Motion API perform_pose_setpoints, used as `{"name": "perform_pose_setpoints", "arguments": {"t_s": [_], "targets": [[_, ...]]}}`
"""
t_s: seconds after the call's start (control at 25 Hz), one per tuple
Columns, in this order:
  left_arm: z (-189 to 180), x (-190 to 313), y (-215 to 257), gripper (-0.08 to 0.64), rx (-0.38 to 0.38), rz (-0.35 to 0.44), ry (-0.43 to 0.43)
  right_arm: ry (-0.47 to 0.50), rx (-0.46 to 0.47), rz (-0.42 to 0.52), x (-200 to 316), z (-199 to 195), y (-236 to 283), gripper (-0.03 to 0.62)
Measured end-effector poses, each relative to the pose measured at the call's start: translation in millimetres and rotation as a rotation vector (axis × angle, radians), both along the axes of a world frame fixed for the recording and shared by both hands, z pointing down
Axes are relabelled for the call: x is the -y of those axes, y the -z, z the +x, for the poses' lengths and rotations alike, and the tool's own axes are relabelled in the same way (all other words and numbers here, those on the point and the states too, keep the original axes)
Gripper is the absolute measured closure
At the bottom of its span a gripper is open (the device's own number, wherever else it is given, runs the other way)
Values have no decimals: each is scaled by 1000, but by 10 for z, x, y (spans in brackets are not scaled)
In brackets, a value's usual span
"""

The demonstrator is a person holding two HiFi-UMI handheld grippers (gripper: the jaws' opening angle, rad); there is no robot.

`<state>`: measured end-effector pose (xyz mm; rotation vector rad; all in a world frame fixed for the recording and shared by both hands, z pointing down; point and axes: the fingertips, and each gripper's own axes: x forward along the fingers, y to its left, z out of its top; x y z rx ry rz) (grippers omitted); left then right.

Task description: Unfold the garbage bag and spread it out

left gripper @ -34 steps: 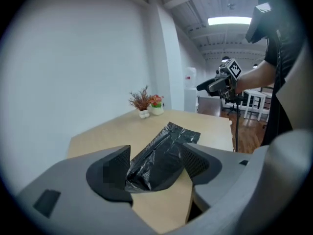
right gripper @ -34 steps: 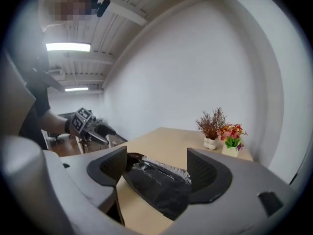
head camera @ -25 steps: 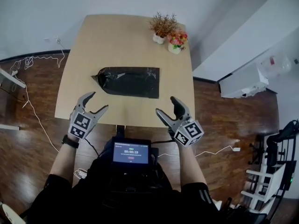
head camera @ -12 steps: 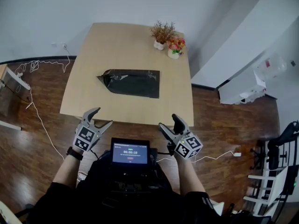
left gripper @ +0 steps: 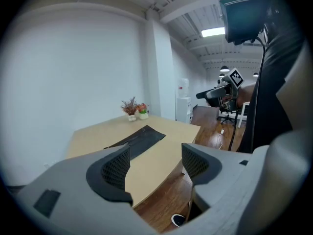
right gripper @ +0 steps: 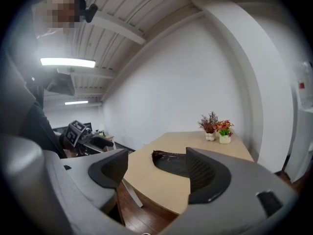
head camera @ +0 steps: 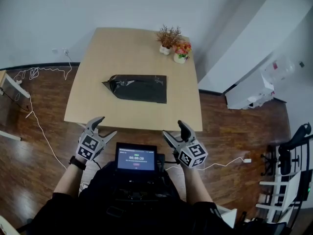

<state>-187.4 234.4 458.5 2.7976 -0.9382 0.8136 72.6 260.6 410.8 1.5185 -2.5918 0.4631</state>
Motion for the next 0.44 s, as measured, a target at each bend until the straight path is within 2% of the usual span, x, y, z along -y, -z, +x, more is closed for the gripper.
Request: {"name": "perform_pose_setpoints", "arguments": {"t_s": [0.08, 0.24, 0.44], "targets": [[4, 28, 11, 219, -10, -1, -2, 12, -24, 15, -10, -36, 45, 202], [63, 42, 23, 219, -9, 6, -26, -10, 35, 0, -6, -11, 78, 202], [105, 107, 47, 219, -9, 10, -39, -32, 62, -17, 11, 43, 53, 202]]}}
